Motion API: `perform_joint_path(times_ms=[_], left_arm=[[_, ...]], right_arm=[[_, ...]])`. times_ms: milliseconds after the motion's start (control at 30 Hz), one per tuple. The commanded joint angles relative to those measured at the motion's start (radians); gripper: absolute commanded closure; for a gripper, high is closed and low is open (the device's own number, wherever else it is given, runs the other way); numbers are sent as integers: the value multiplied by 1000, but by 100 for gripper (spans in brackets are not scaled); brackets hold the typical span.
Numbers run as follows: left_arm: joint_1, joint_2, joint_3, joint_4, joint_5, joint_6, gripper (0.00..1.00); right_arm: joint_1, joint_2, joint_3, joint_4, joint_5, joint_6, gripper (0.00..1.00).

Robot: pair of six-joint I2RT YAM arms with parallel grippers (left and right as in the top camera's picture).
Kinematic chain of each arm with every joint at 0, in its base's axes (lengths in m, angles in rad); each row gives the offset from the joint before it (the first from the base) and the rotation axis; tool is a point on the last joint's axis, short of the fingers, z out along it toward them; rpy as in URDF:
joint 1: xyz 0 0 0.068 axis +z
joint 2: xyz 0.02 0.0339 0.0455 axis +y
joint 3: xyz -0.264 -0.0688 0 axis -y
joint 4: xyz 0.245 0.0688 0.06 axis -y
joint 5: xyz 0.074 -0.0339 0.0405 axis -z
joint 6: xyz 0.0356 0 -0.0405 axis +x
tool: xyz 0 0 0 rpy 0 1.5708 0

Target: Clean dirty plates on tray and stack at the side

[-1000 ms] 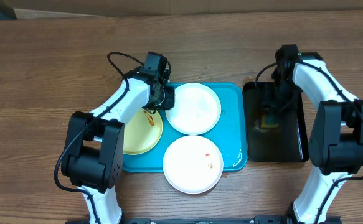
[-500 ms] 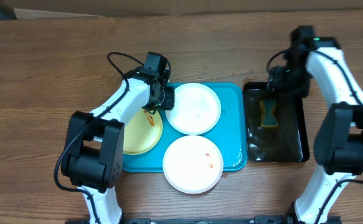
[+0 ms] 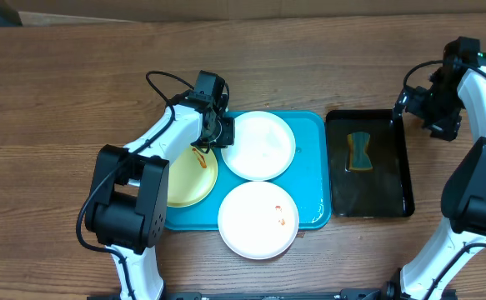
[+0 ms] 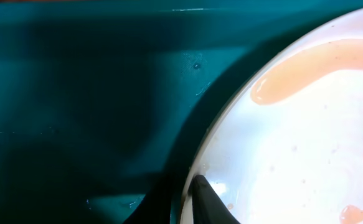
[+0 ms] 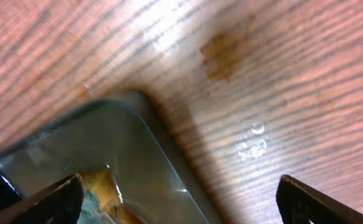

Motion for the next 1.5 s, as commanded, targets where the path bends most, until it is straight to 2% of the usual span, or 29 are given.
perform_joint_path(times_ms=[0, 133, 200, 333, 500, 867, 1067, 1200, 1467], left_arm=[[-5, 19, 6, -3, -6, 9, 83], [-5, 19, 6, -5, -6, 9, 79], [-5, 19, 6, -6, -6, 9, 82], [-4, 19, 6, -7, 26, 10, 95], [2, 16, 33, -4, 70, 9, 96], [0, 15, 413, -244, 69, 20, 96], [-41, 15, 575, -307, 60, 21, 96], [-114, 15, 620, -306, -21, 21, 96], [-328, 16, 642, -269, -311, 41, 96]], right_arm=[[2, -8, 18, 12, -14, 11, 0], [3, -8, 18, 14, -14, 11, 0], [3, -8, 18, 18, -14, 11, 0], [3, -8, 18, 34, -14, 10, 0], [3, -8, 18, 61, -14, 10, 0], [3, -8, 18, 85, -14, 11, 0], [3, -8, 18, 85, -14, 10, 0], [3, -8, 18, 110, -26, 11, 0], [-19, -8, 18, 193, -64, 11, 0]])
